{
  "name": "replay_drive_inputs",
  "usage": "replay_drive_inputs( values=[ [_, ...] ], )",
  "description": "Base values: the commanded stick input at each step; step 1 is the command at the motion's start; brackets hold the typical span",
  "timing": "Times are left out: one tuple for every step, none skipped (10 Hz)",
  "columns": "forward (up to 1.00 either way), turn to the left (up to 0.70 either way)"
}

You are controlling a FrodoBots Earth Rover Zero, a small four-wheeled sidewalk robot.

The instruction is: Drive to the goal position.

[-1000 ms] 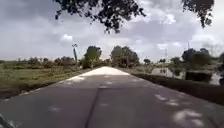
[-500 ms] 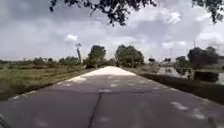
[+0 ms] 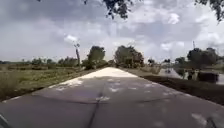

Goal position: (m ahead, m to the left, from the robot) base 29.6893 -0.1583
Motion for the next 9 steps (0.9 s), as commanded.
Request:
replay_drive_inputs(
  values=[
    [0.7, 0.0],
    [0.7, 0.0],
    [0.7, 0.0],
    [0.7, 0.0],
    [0.7, 0.0],
    [0.7, 0.0],
    [0.7, 0.0],
    [0.7, 0.0],
    [0.7, 0.0]
  ],
)
